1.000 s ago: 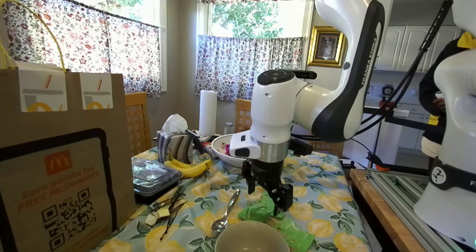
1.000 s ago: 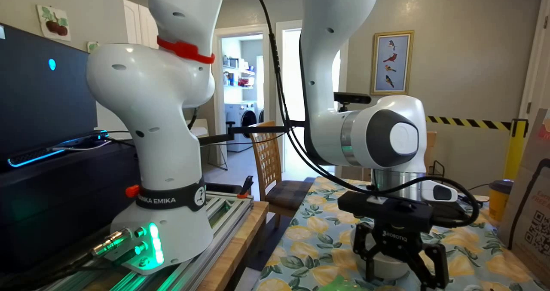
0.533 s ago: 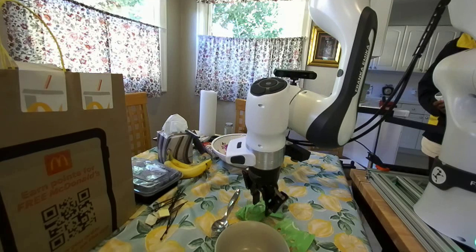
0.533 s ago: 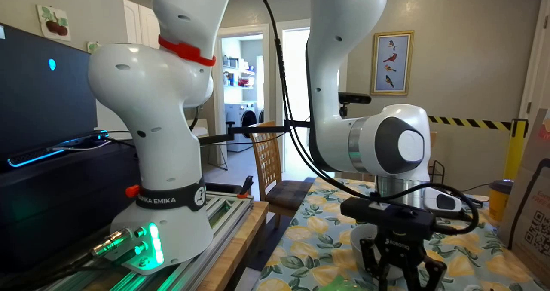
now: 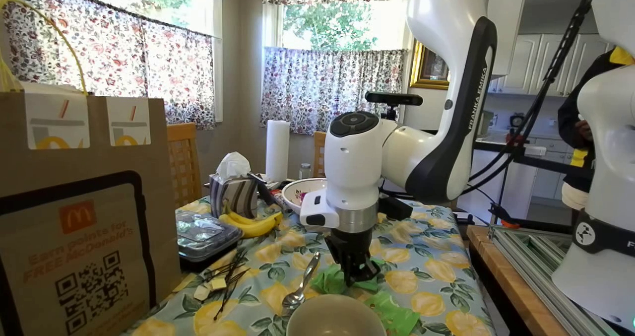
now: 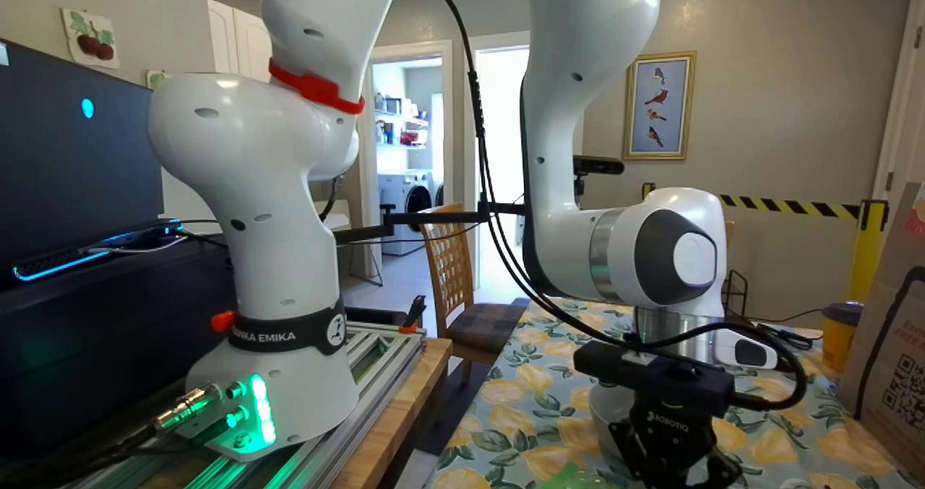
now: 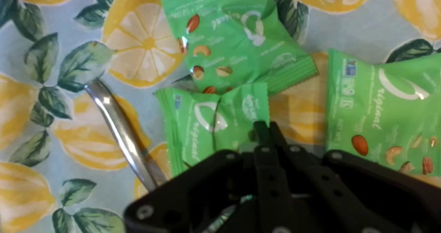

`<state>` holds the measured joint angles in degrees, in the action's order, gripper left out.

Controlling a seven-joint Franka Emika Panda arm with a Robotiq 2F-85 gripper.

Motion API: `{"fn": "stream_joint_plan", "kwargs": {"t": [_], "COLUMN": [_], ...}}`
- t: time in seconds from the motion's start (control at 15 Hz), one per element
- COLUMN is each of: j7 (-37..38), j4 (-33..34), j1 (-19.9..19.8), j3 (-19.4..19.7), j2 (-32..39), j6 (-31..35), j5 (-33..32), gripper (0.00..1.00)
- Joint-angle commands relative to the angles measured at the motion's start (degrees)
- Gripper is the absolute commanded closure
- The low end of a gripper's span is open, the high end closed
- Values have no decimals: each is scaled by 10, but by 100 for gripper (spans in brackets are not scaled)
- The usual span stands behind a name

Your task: Put one green sachet on the silver spoon then use the spoon to place the sachet in the grey bowl.

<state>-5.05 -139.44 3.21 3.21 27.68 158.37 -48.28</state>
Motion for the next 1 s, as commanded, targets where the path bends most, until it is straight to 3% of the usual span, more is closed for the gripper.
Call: {"fn": "stream_joint_plan", "kwargs": {"t": [0.0,0.53,0.93], "j7": [37,54,33], "j4": [-6,-52,-31], "j1": [25,47,43], "j3": [19,28,30], "j2": [-26,-122,-126], "j6": [-17,-55,-45], "j5": [-24,-55,-122], "gripper": [100,100,100]}}
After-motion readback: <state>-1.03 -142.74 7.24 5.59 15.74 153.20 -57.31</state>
